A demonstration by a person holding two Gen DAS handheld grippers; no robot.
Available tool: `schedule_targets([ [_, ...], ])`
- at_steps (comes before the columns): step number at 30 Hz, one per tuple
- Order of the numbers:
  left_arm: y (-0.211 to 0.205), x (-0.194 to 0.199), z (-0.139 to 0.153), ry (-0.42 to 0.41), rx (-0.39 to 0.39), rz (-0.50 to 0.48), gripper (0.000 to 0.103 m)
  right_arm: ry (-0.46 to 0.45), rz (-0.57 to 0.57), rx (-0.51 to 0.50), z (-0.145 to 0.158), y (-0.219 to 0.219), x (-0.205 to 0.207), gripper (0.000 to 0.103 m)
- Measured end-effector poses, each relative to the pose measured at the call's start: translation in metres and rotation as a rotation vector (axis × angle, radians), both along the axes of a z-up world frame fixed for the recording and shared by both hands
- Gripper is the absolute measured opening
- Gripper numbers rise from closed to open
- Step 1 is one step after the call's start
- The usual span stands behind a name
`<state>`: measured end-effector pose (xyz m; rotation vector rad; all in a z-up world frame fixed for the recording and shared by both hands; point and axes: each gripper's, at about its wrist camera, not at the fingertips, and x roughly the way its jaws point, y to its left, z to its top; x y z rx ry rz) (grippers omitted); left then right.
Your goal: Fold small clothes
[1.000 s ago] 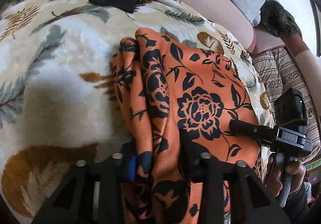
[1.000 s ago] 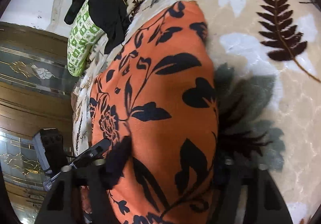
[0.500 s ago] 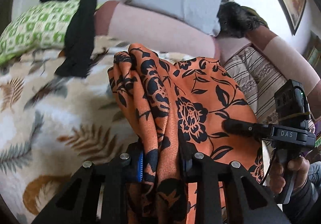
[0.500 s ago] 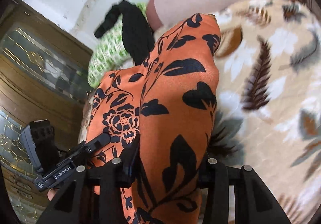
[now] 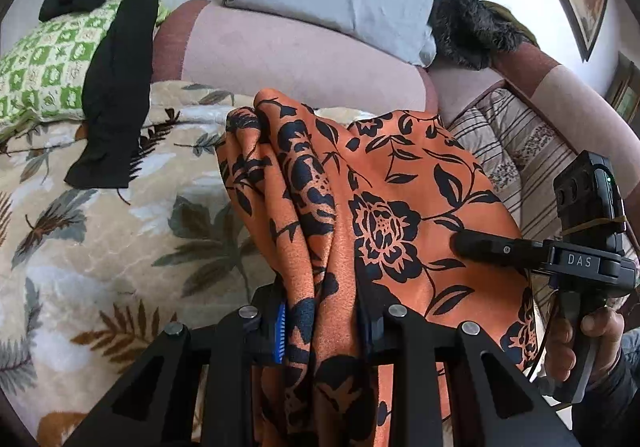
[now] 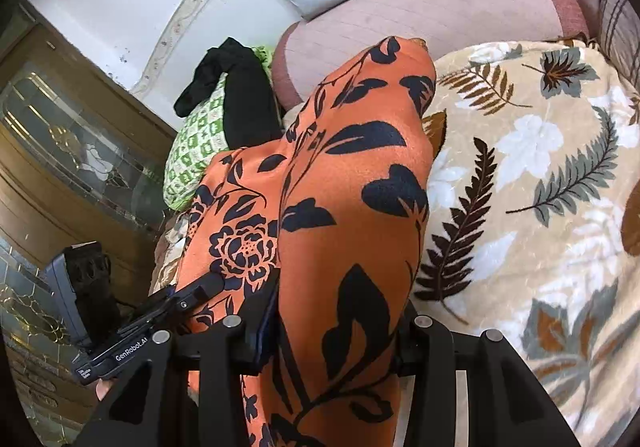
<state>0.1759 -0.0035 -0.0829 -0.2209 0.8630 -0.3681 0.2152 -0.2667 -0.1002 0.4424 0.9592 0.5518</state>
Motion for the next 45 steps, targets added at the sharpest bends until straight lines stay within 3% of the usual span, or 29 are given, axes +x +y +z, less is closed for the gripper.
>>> schedule_targets([
  [4,-0.001,0.018,-0.030,0.060,0.003,0.002,0.032,0.059,-0.006,0.022,-0.029,-0.006,0.018,0.045],
  [7,-0.006,0.031,-0.066,0.122,0.082,0.026,0.042,0.161,-0.023,0.033,-0.066,-0.011,0.031,0.051],
  [9,-0.001,0.037,-0.093,0.214,0.144,0.066,0.044,0.241,-0.075,-0.028,-0.096,-0.015,0.035,0.060],
  [11,0.010,0.029,-0.093,0.199,0.094,0.091,0.059,0.285,-0.094,-0.121,-0.115,-0.019,0.031,0.065],
  [13,0.013,0.017,-0.081,0.133,0.145,0.110,0.059,0.239,-0.113,-0.104,-0.108,-0.026,0.022,0.065],
  [16,0.010,-0.003,-0.064,0.057,0.196,0.090,0.059,0.101,-0.175,-0.136,-0.070,-0.032,0.008,0.065],
  [19,0.007,-0.017,-0.063,0.028,0.195,0.063,0.064,0.029,-0.126,-0.042,-0.044,-0.022,-0.002,0.072],
  [22,-0.002,-0.011,-0.091,0.104,0.273,0.046,0.066,0.038,-0.031,0.018,-0.050,-0.004,0.001,0.076],
  [24,0.004,-0.010,-0.102,0.148,0.225,0.054,0.067,0.132,-0.038,-0.004,-0.080,0.001,0.016,0.077],
  [26,0.007,-0.013,-0.092,0.132,0.197,0.065,0.067,0.212,-0.112,0.045,-0.102,-0.010,0.023,0.077],
  [28,0.006,-0.017,-0.082,0.087,0.240,0.062,0.067,0.153,-0.118,0.068,-0.084,-0.010,0.015,0.077],
  [31,0.007,-0.017,-0.077,0.093,0.246,0.089,0.067,0.049,-0.087,0.007,-0.060,0.003,0.006,0.078],
  [36,0.012,-0.032,-0.061,0.092,0.229,0.134,0.068,0.103,-0.155,-0.131,-0.094,0.003,0.022,0.081],
  [42,0.010,-0.055,-0.027,-0.002,0.271,0.150,0.074,-0.121,-0.190,-0.249,-0.025,0.018,-0.037,0.081],
  [45,0.013,-0.070,-0.012,-0.028,0.262,0.170,0.075,-0.163,-0.222,-0.257,-0.007,0.026,-0.066,0.082],
])
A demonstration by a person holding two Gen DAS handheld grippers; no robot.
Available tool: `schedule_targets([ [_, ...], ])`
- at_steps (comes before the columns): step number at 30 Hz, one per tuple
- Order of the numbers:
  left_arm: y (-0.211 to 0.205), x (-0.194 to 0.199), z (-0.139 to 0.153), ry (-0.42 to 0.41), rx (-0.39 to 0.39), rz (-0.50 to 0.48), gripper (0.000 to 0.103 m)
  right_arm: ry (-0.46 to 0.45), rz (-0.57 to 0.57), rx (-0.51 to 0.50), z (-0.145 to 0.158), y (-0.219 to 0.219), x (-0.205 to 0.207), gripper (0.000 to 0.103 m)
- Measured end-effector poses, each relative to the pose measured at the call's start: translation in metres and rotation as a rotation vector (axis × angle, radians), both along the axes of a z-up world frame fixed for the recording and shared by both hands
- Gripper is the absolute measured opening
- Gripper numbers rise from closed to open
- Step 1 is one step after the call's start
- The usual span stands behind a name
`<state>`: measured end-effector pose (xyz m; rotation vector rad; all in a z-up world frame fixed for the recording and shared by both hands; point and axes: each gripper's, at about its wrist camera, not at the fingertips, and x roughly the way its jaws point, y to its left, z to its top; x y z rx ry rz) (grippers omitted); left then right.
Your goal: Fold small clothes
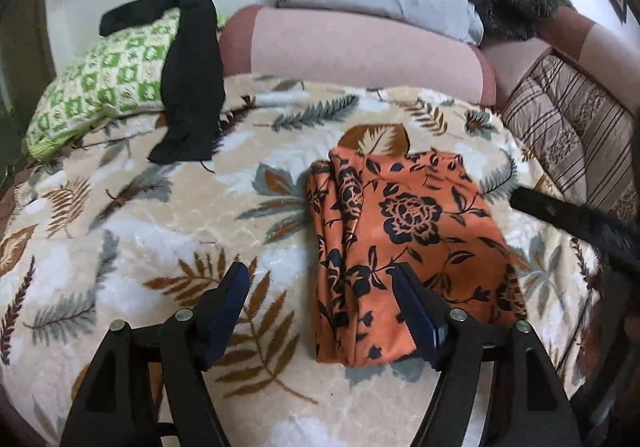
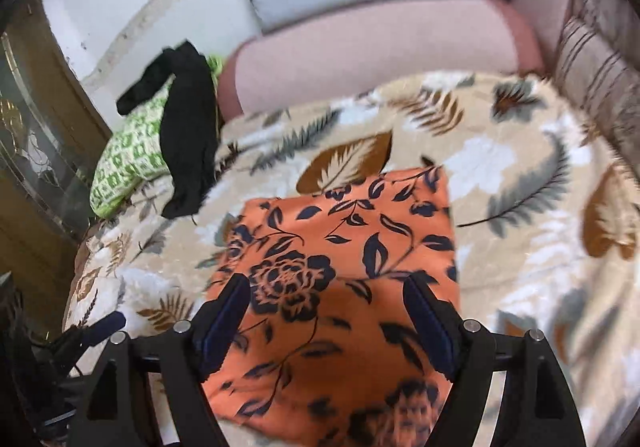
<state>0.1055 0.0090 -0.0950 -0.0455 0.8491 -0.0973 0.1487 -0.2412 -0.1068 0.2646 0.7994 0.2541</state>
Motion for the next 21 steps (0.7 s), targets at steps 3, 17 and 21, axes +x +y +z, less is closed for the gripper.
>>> schedule_targets([
  [3,0.002,-0.017,0.014,-0.022,-0.012,0.023,0.078,-0.036,-0.007,-0.015,0.017,0.003,-0.042,0.087],
  [17,-0.003,-0.083,0.041,-0.081,0.005,0.062,0.086,0.024,-0.062,-0.248,0.013,0.021,-0.142,0.101],
  [21,-0.004,-0.094,0.054,-0.112,0.016,0.087,0.087,-0.018,-0.105,-0.290,0.036,0.018,-0.149,0.101],
])
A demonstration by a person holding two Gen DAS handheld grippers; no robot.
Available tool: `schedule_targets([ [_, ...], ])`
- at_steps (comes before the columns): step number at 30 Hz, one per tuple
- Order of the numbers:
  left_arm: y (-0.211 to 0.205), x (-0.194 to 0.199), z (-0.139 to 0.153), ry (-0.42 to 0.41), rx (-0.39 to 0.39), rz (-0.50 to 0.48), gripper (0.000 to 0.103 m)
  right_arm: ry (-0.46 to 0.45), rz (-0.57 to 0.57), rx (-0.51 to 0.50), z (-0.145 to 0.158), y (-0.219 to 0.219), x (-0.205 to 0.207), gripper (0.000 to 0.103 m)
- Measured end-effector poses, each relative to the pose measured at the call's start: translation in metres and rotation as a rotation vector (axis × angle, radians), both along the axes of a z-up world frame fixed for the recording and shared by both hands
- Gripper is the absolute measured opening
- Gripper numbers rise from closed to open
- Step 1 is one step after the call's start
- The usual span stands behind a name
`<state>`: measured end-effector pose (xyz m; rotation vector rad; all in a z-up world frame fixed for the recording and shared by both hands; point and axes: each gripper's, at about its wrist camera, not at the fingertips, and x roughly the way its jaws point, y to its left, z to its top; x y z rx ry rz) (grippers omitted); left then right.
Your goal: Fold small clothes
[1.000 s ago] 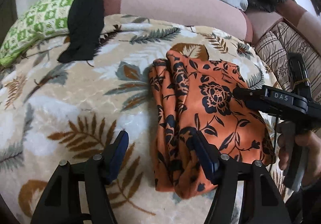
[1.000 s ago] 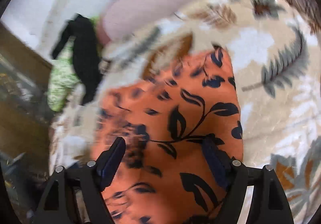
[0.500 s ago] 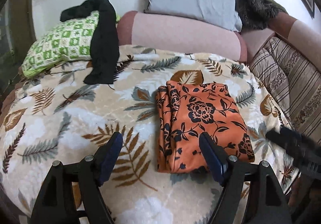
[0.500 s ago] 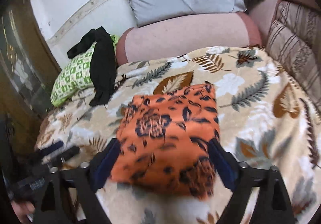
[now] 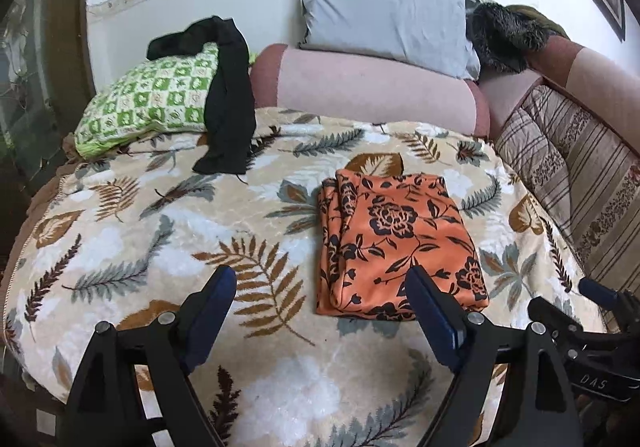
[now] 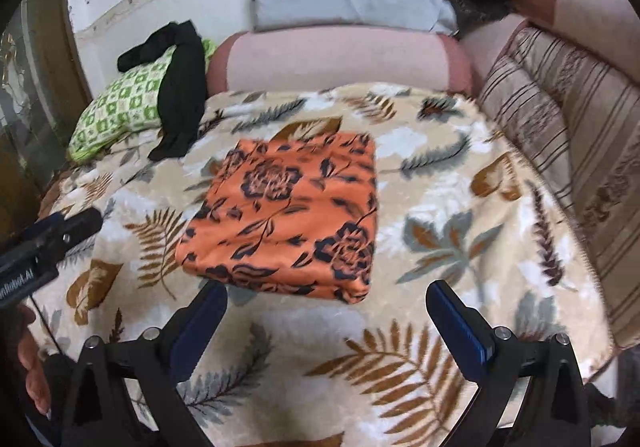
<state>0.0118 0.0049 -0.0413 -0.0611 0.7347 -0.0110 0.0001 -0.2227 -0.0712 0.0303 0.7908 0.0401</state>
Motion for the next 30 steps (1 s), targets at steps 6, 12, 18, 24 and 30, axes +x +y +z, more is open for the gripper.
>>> schedule_targets([
  [6,-0.009,-0.008,0.006,0.001,0.063,0.022,0.091,-0.039,-0.015,-0.037,0.017,0.005,-0.006,0.101],
  [12,-0.019,-0.014,0.009,-0.012,0.114,0.025,0.091,-0.037,-0.018,-0.042,0.014,0.012,-0.009,0.101],
  [18,-0.023,-0.016,0.011,-0.015,0.123,0.033,0.091,-0.028,-0.027,-0.056,0.009,0.013,-0.010,0.101],
  [24,-0.027,-0.015,0.013,-0.022,0.148,0.031,0.091,-0.035,-0.035,-0.057,0.012,0.010,-0.009,0.101],
  [30,-0.027,-0.013,0.014,-0.019,0.141,0.026,0.091,-0.040,-0.035,-0.061,0.015,0.011,-0.007,0.101],
])
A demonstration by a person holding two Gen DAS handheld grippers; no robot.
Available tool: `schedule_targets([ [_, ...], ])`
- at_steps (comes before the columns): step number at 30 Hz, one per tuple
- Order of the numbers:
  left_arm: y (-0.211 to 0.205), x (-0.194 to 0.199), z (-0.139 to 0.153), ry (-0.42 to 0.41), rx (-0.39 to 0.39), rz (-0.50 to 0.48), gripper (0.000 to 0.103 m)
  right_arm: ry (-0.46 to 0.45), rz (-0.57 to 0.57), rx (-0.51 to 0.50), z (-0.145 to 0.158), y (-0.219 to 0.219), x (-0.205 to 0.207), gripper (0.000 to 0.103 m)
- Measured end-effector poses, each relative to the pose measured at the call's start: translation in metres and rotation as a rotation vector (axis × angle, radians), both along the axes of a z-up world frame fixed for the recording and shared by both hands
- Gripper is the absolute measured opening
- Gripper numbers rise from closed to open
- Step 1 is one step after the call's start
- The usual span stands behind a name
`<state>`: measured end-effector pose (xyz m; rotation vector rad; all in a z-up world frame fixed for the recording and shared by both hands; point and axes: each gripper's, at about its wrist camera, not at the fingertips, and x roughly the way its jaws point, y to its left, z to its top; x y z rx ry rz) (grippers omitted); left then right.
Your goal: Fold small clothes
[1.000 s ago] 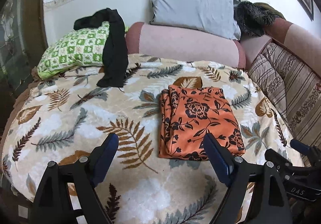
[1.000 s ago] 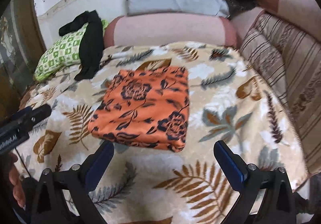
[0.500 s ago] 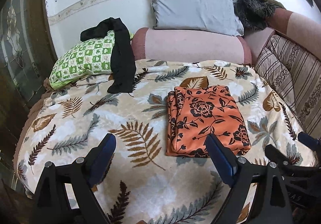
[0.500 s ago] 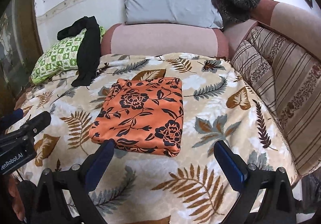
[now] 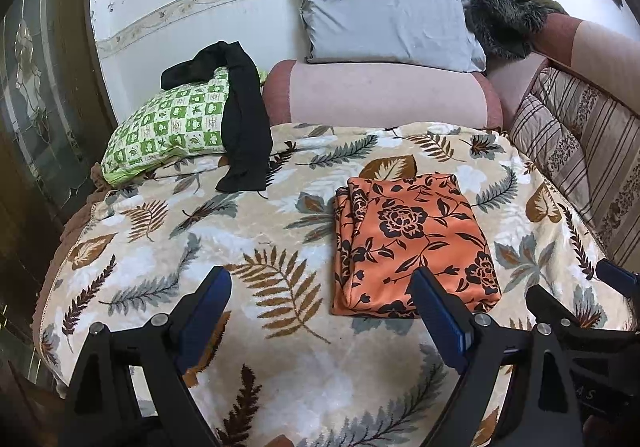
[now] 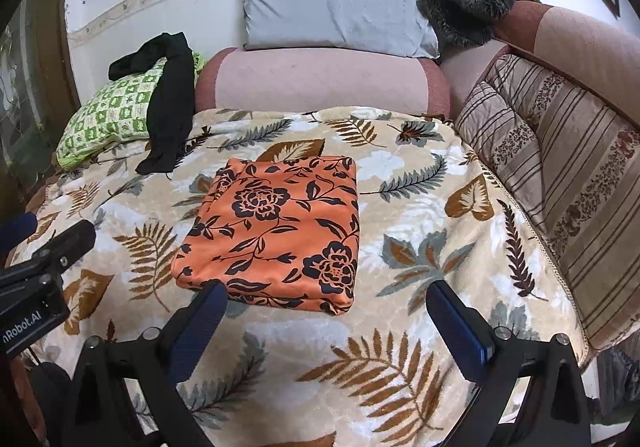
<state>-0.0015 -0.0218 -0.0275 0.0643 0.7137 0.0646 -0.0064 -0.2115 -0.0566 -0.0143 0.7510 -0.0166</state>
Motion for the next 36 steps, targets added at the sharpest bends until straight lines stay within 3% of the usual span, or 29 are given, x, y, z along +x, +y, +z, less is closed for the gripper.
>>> schedule_targets([
  [9,-0.004,0.007,-0.002,0.009,0.025,-0.003,0.091,0.003,0.006,-0.001,0.000,0.000,0.008,0.101],
  [28,-0.003,0.037,-0.014,0.066,-0.013,-0.031,0.091,0.042,0.040,-0.009,-0.008,0.004,0.032,0.101],
  [36,-0.003,0.049,-0.016,0.043,-0.052,-0.067,0.096,0.059,0.044,-0.007,-0.015,0.003,0.048,0.101],
])
